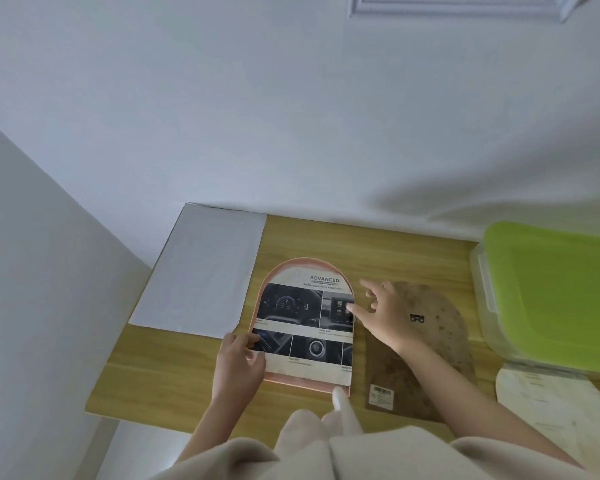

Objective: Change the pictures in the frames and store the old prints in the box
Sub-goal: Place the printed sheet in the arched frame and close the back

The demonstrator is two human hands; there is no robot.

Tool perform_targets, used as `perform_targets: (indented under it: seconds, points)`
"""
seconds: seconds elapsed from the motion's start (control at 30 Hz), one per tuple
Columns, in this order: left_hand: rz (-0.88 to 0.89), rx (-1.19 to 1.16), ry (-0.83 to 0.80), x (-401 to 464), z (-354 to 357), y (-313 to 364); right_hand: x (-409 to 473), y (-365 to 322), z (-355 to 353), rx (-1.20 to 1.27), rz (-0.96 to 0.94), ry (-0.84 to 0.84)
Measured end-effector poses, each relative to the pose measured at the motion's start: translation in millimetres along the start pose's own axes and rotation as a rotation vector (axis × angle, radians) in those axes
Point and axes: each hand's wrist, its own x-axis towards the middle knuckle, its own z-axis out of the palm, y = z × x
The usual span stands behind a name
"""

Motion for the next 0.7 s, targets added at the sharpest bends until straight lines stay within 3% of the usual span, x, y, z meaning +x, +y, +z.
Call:
perform_targets:
  seconds: [0.4,0.7]
  points:
    - [0.281,-0.027,-0.281,-28,75,86,-86,82,-41,0.104,0.259,0.235]
    - [0.093,0.102,-0.443,-51,133,134,-101,122,-67,0.001,0.434,0.186]
